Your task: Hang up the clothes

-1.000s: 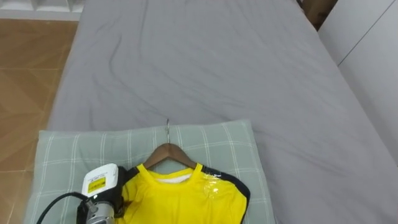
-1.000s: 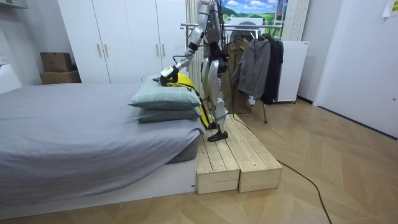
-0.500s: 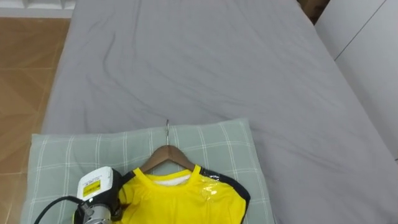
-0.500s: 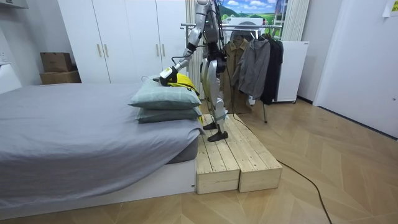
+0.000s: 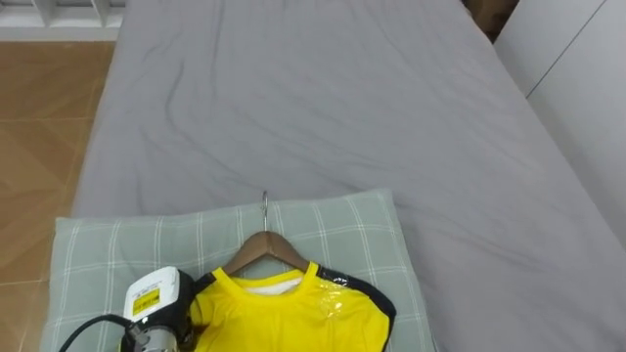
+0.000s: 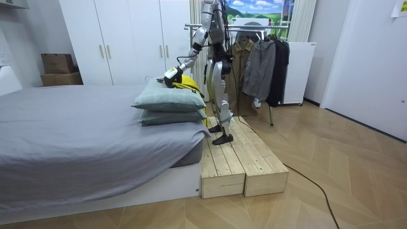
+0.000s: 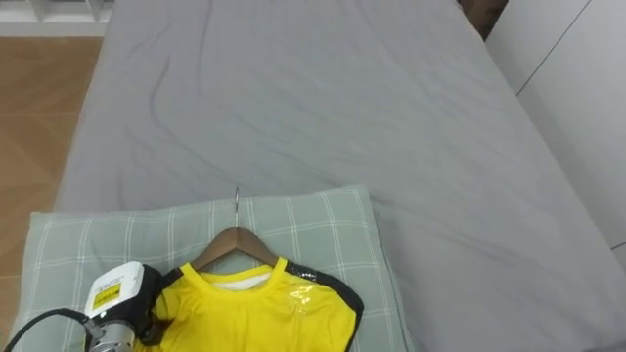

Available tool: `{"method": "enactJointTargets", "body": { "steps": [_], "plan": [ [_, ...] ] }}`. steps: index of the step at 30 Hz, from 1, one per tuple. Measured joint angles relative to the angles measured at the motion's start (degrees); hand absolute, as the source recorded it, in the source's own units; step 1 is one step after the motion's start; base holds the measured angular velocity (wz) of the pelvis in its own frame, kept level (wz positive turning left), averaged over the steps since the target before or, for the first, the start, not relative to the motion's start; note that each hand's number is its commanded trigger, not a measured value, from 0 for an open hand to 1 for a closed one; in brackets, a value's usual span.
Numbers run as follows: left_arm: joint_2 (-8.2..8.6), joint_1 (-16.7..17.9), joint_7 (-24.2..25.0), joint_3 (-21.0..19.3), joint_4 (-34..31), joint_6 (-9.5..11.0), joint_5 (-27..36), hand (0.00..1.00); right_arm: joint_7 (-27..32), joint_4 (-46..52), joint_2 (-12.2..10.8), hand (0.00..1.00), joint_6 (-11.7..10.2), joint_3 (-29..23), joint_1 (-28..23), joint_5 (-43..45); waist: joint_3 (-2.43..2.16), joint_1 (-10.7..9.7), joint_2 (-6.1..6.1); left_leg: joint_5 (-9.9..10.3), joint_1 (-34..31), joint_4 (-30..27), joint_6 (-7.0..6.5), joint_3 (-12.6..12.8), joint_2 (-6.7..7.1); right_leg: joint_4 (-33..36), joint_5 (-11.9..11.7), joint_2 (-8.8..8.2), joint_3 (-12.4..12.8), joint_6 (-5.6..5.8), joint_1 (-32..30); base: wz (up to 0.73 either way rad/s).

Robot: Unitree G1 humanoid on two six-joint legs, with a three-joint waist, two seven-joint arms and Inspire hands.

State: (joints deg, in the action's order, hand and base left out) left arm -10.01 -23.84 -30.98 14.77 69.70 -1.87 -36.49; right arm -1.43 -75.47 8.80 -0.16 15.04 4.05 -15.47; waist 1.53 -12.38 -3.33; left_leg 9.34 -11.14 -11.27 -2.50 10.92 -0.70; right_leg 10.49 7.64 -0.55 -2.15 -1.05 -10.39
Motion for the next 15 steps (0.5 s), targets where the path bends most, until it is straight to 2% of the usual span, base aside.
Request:
{"method": "enactJointTargets", "body": {
  "steps": [11,15],
  "plan": [
    [1.07,2.3,-4.8,0.0,-0.1,3.3,3.1,1.0,0.0,-0.1,0.4,0.0,-1.6,0.0,-0.8,-0.1,-0.51,0.0,1.08,0.0,2.0,0.4,0.0,-0.1,0.15,0.0,0.0,-0.05,0.0,0.02,1.9,0.0],
    [0.38,4.8,-5.0,0.0,-4.1,4.4,5.7,1.0,0.1,0.0,0.5,0.0,-1.9,-0.1,-0.9,-0.1,-0.65,0.2,1.36,0.0,2.2,0.0,-0.01,-0.1,0.12,0.0,0.0,-0.13,-0.2,0.04,2.2,0.0]
  ]
}}
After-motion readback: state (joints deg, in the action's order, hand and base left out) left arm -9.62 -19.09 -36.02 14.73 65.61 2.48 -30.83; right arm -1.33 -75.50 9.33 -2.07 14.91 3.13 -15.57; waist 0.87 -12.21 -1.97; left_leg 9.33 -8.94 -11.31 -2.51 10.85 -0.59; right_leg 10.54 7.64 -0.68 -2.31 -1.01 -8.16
